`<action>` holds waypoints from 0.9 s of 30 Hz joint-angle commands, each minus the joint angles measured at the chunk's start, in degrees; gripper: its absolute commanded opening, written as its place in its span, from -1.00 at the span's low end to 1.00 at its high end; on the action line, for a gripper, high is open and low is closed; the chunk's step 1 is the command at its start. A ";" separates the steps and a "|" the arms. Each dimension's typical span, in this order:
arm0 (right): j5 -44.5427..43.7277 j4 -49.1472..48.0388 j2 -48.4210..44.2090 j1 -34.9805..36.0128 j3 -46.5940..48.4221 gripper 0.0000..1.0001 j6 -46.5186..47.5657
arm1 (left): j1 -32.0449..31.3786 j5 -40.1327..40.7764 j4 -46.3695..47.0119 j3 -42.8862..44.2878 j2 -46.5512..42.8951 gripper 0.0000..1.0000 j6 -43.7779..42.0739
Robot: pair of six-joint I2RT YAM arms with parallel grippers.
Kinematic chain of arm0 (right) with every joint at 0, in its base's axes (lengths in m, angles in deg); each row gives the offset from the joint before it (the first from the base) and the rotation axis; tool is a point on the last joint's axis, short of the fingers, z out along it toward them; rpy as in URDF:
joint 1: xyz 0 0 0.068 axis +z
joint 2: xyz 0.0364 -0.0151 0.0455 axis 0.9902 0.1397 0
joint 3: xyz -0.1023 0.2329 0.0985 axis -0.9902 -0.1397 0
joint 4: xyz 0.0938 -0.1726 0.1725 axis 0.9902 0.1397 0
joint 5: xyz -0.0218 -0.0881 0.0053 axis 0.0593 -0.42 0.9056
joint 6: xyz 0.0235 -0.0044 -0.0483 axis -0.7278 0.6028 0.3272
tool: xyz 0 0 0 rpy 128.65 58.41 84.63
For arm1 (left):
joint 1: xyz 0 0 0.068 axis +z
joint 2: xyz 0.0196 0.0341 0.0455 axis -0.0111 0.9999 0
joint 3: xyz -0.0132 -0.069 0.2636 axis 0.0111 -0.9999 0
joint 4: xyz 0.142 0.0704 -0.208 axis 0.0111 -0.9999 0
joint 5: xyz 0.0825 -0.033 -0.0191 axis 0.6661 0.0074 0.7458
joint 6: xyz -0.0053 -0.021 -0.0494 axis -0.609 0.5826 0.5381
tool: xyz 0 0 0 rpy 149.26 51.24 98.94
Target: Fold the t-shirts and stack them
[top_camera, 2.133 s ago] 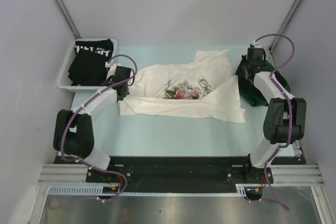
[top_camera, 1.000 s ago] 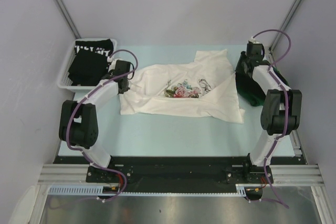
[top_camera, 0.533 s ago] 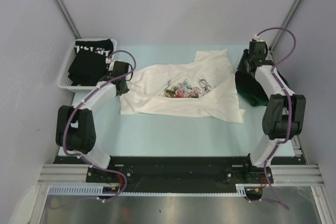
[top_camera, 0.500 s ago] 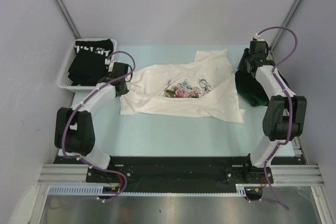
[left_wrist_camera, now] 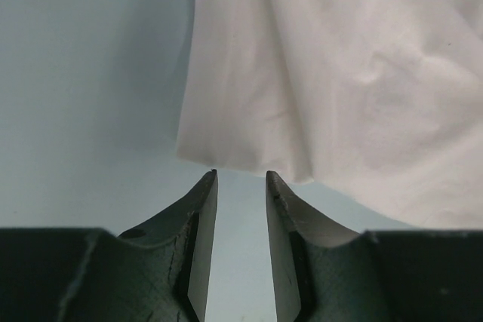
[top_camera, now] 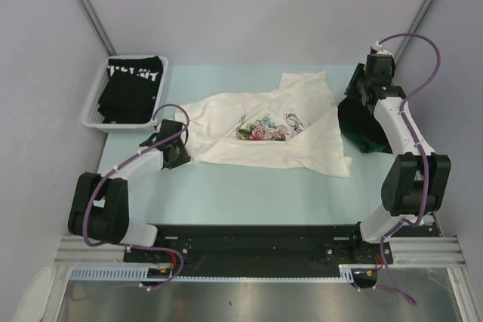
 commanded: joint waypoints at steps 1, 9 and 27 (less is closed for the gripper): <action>0.85 0.37 -3.38 0.14 -0.43 -0.30 0.59 | -0.16 0.29 4.47 2.30 0.28 -0.24 0.45; 1.29 0.55 -3.65 0.14 -0.87 -0.28 0.23 | -0.07 5.12 -0.45 8.27 3.18 -0.14 -1.57; 1.11 1.34 -4.61 -0.21 -1.31 -0.27 1.38 | 0.63 7.85 -3.53 9.42 8.19 0.16 -1.92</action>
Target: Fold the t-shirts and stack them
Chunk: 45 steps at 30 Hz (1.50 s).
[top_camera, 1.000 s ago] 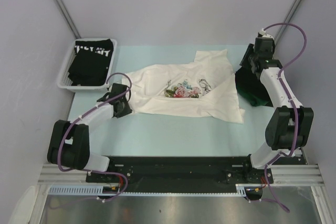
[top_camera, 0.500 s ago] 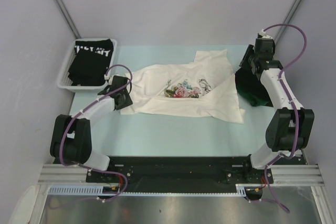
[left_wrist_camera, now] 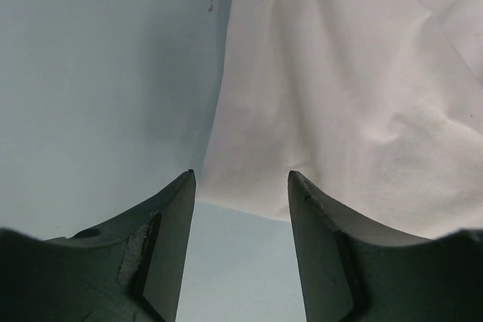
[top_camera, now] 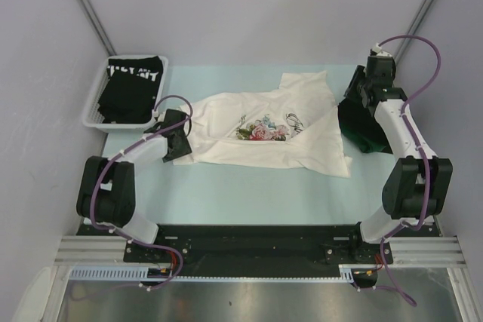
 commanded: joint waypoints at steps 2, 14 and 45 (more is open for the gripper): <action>0.13 0.44 -3.19 -0.28 0.02 -0.27 1.25 | 0.69 1.08 1.69 0.24 0.57 0.16 -1.05; 0.21 1.24 -4.34 -1.25 -0.07 -0.26 2.04 | 1.31 -1.03 3.28 0.33 4.17 0.18 -2.20; 1.01 1.24 -4.16 -2.21 -0.07 -0.26 0.37 | 2.63 -0.69 -4.26 1.29 5.84 -1.00 -2.46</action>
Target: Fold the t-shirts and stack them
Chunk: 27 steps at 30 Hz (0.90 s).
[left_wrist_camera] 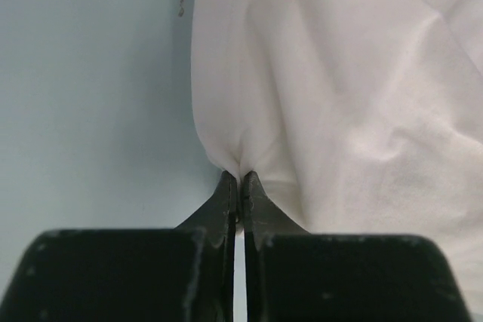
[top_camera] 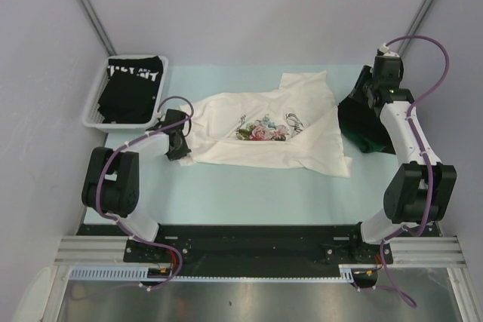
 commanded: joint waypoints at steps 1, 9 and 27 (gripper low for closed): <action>0.59 -0.75 -1.80 -0.27 0.20 -0.26 -0.62 | 1.12 4.43 -8.86 1.68 0.73 -1.00 0.14; 1.12 -1.46 -1.45 -0.27 0.20 -0.27 -1.15 | 3.40 3.55 -14.23 0.46 -3.14 -1.00 4.89; 1.73 -1.10 -2.24 -1.41 -1.03 -0.27 -0.70 | 8.58 9.09 -19.24 -2.08 -8.94 -1.00 -1.17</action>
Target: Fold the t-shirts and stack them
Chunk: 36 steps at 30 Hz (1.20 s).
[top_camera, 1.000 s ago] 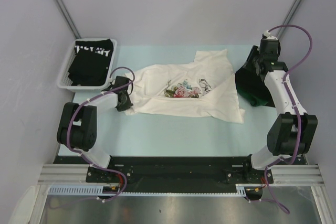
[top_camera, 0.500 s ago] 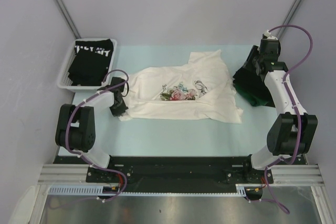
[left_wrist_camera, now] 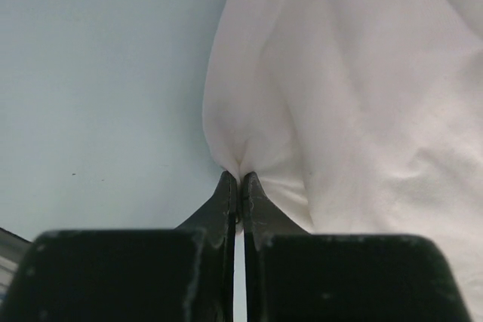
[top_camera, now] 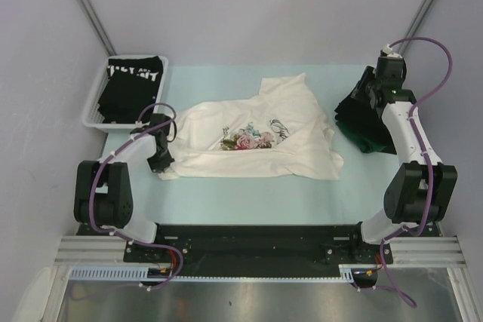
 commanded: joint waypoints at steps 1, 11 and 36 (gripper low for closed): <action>0.99 -1.10 -2.33 -0.32 -0.99 -0.27 -0.03 | 2.91 3.30 -1.89 -1.78 -3.61 -1.00 -2.62; 0.99 -1.19 -3.03 -0.32 -2.13 -0.27 -0.29 | 5.71 4.35 -1.54 -2.14 -4.66 -1.00 -5.16; 5.65 -3.30 -1.63 -0.32 -2.57 -0.25 -2.14 | 7.74 2.77 -1.98 -0.64 -4.31 -0.62 -7.36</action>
